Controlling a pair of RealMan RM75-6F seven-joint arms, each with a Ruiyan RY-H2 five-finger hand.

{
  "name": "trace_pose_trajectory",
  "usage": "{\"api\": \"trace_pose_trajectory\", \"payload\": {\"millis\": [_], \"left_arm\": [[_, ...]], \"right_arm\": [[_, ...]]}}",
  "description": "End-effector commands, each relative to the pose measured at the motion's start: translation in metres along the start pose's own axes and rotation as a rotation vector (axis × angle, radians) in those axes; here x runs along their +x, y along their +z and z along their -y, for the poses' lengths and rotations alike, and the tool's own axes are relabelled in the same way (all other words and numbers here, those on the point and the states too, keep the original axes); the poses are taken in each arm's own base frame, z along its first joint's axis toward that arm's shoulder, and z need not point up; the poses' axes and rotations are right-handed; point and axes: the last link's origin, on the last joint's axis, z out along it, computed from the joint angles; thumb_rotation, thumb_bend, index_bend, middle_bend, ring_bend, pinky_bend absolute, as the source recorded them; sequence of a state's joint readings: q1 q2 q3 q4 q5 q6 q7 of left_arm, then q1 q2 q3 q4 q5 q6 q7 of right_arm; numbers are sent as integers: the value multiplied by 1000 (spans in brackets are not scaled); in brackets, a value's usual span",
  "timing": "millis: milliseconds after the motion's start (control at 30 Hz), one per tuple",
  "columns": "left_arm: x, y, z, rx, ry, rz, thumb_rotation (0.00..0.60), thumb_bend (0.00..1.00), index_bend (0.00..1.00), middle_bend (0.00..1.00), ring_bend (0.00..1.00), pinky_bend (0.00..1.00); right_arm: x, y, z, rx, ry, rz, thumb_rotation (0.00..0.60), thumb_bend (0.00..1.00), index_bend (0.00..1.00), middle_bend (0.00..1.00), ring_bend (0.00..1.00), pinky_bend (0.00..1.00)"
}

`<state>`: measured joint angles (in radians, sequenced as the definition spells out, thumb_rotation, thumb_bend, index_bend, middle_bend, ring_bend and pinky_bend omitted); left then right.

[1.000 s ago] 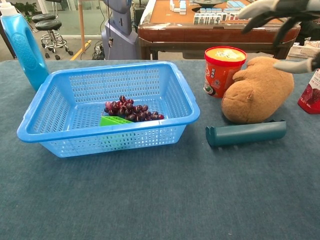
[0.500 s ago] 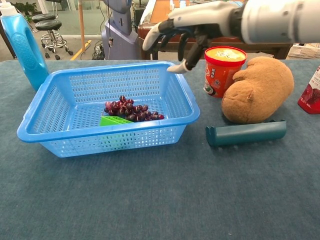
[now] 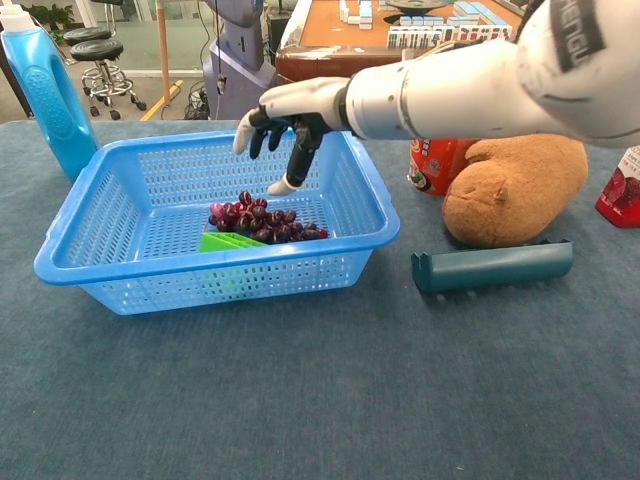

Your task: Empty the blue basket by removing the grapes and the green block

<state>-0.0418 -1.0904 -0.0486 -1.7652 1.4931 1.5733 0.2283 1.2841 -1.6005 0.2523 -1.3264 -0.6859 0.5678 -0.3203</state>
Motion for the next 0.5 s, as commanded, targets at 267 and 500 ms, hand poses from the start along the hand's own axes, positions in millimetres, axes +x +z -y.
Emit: {"api": "trace_pose_trajectory", "payload": {"millis": [267, 500], "left_arm": [[-3, 1, 7, 21, 1, 6, 600, 189, 115, 94, 90, 154], [-4, 1, 12, 32, 0, 8, 600, 189, 115, 94, 90, 154]], "right_arm": [[-20, 36, 17, -20, -35, 40, 600, 258, 182, 188, 149, 335], [-31, 45, 22, -27, -110, 61, 600, 248, 182, 188, 149, 335]]}}
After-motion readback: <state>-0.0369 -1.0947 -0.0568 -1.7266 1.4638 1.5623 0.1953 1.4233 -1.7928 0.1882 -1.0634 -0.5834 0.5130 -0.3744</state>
